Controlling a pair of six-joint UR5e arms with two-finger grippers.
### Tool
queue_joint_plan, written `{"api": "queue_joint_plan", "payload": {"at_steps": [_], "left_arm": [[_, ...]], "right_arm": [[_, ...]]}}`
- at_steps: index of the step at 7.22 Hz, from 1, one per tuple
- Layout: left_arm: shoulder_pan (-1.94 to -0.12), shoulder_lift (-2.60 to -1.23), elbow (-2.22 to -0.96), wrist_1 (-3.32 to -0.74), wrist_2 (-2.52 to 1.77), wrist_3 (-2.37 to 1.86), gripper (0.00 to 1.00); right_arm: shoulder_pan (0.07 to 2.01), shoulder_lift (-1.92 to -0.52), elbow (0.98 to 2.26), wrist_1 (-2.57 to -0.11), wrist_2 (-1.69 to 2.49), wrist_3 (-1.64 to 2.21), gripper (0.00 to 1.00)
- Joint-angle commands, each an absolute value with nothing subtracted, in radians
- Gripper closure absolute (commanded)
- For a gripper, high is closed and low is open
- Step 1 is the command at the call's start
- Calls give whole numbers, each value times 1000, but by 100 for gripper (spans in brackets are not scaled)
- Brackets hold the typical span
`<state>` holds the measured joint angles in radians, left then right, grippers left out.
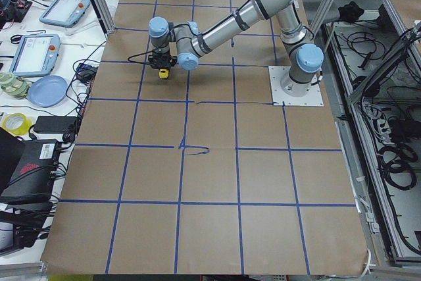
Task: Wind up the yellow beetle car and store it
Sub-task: 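Roll the held car along the table away from the left arm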
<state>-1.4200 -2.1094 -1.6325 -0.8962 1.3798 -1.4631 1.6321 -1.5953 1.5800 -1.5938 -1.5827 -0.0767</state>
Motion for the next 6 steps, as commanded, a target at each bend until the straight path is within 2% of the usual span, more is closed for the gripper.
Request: {"api": "queue_joint_plan", "payload": {"at_steps": [1,6], "left_arm": [[-1500,-2102,-1608,-891,1315,-1581,100],[-1513,-2144,-1611,-890,1249,-1485,100]], "right_arm": [[1632,-1597,1580,-1594,-1583,-77,0],[1632,-1597,1580,-1594,-1583,-77,0]]}}
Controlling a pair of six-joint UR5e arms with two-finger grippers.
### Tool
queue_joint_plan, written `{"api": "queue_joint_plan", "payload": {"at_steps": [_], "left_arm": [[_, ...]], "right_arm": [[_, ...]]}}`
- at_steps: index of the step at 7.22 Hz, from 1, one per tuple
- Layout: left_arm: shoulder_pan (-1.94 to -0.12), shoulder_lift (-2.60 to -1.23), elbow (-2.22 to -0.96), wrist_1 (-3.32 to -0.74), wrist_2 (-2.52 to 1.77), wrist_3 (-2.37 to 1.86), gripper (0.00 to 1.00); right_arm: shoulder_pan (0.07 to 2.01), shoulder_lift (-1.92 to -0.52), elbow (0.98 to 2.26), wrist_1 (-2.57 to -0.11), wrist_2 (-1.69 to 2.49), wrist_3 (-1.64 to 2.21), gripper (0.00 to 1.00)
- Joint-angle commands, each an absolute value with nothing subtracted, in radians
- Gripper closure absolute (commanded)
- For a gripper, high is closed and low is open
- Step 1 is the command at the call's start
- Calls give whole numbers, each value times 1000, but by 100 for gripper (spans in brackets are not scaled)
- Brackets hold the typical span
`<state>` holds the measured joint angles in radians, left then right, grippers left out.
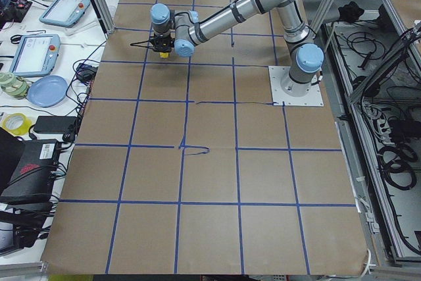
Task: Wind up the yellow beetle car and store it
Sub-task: 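Roll the held car along the table away from the left arm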
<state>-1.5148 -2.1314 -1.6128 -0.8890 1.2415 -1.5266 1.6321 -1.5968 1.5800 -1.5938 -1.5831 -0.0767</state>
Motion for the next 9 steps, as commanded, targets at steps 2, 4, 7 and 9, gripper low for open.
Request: {"api": "queue_joint_plan", "payload": {"at_steps": [2,4,7,9], "left_arm": [[-1496,-2164,-1609,-890,1250,-1453,100],[-1464,-2172,-1609,-890,1249,-1454,100],[-1418,-2172,-1608,-891,1250,-1454,100],[-1396,-2172,-1614,-891,1252,-1450,100]], "right_arm": [[1631,-1597,1580,-1594,-1583,-77,0],[1632,-1597,1580,-1594,-1583,-77,0],[1632,-1597,1580,-1594,-1583,-77,0],[1632,-1597,1580,-1594,-1583,-77,0]]}}
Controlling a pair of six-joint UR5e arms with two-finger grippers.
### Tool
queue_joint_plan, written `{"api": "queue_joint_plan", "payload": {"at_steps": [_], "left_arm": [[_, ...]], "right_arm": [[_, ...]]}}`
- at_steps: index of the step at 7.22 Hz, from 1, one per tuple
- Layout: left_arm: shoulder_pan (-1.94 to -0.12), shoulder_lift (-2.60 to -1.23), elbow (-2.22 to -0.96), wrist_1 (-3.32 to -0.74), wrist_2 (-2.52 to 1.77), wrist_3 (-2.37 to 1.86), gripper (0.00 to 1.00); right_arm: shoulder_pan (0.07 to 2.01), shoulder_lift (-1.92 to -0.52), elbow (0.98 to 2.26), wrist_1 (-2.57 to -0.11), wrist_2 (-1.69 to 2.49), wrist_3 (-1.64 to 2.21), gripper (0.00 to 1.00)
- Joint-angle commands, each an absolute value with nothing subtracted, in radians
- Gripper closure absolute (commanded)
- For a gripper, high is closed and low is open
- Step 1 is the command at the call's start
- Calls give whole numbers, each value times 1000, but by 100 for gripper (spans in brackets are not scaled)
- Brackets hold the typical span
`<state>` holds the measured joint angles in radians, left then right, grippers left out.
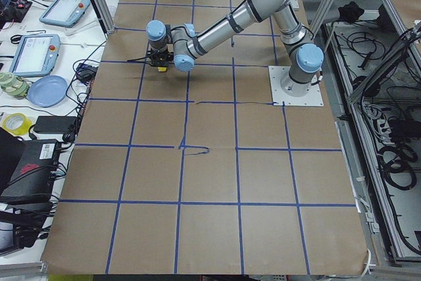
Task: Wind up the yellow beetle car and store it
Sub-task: 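Pull the held car back along the table toward the left arm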
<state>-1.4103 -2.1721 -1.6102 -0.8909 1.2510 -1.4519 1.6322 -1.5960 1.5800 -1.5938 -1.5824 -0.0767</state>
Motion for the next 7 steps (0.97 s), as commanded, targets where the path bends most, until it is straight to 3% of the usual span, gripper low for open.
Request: {"api": "queue_joint_plan", "payload": {"at_steps": [1,7], "left_arm": [[-1387,-2172,-1615,-891,1276,-1444,100],[-1255,-2161,-1623,-907,1319,-1269,100]], "right_arm": [[1632,-1597,1580,-1594,-1583,-77,0],[1632,-1597,1580,-1594,-1583,-77,0]]}}
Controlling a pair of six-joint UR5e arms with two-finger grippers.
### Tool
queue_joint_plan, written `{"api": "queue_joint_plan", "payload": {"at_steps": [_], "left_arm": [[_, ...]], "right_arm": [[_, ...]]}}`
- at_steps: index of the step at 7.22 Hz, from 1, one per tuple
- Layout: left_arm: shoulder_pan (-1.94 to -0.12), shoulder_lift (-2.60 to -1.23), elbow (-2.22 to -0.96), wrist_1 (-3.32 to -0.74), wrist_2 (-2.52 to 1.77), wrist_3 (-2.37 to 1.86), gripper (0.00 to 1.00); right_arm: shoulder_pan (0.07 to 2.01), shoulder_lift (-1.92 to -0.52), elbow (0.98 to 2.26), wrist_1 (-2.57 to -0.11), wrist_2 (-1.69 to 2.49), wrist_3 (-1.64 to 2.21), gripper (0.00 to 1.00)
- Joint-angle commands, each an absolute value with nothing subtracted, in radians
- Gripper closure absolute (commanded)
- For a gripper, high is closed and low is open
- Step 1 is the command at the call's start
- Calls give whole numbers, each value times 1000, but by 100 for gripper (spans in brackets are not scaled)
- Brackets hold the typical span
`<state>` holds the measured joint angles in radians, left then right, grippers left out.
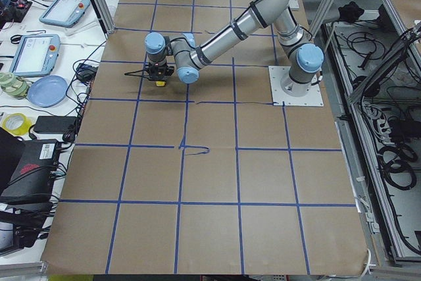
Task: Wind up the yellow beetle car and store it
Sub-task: 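Pull the held car back along the table toward the left arm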
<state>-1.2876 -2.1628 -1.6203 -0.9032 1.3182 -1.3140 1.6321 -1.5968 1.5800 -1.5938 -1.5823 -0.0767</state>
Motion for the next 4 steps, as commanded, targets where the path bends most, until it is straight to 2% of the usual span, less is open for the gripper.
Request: {"api": "queue_joint_plan", "payload": {"at_steps": [1,4], "left_arm": [[-1226,-2164,-1628,-907,1321,-1208,100],[-1131,-2166,-1623,-902,1331,-1097,100]], "right_arm": [[1632,-1597,1580,-1594,-1583,-77,0],[1632,-1597,1580,-1594,-1582,-77,0]]}}
